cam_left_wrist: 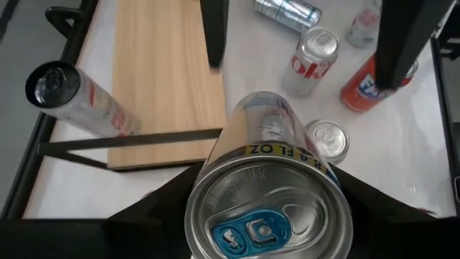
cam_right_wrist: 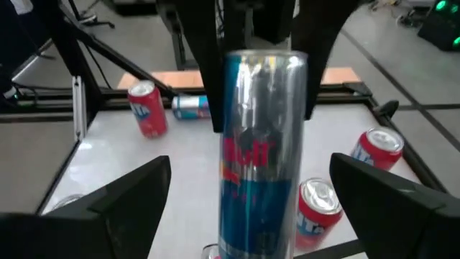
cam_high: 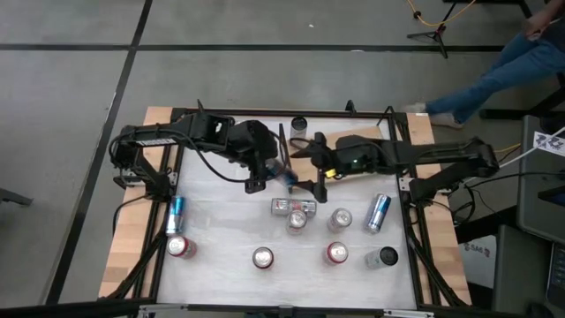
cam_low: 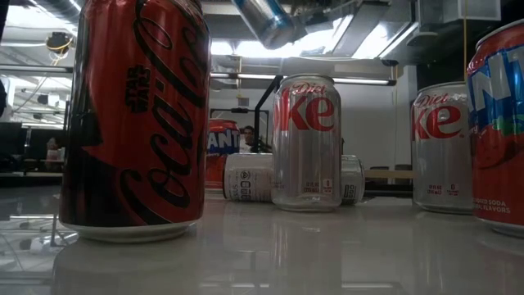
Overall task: Place canned beverage on shelf
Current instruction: Put the middle blue white soda can on the shelf
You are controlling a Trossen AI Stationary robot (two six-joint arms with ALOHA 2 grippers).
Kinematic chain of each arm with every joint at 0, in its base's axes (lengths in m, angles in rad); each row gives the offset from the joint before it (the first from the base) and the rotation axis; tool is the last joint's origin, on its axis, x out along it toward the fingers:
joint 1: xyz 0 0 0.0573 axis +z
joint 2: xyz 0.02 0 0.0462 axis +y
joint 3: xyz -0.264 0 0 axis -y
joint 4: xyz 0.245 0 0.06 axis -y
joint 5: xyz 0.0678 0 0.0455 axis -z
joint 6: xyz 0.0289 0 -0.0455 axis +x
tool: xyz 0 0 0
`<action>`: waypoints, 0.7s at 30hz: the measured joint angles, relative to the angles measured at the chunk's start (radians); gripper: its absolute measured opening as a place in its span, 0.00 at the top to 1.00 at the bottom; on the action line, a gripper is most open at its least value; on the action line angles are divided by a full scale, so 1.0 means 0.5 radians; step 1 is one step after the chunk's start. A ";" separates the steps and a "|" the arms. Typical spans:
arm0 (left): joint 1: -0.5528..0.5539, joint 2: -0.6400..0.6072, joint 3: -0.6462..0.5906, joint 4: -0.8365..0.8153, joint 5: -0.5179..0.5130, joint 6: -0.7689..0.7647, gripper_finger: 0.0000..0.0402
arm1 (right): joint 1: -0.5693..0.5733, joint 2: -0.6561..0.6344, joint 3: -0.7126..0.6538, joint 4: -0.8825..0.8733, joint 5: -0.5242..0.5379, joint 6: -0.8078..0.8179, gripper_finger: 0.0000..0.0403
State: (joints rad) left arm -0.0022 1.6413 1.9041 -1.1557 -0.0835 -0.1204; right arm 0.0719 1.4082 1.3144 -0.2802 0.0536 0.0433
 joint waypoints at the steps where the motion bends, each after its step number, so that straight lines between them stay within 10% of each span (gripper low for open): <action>1: -0.001 0.000 0.000 0.000 0.007 0.000 0.45 | 0.000 0.012 0.000 -0.004 0.000 0.000 0.08; 21: -0.076 0.000 0.000 0.118 0.090 0.002 0.45 | 0.000 0.189 -0.001 0.005 -0.091 0.002 0.08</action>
State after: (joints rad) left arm -0.0402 1.6413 1.9039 -1.0969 -0.0385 -0.1196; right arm 0.0719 1.5028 1.3140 -0.2779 0.0079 0.0441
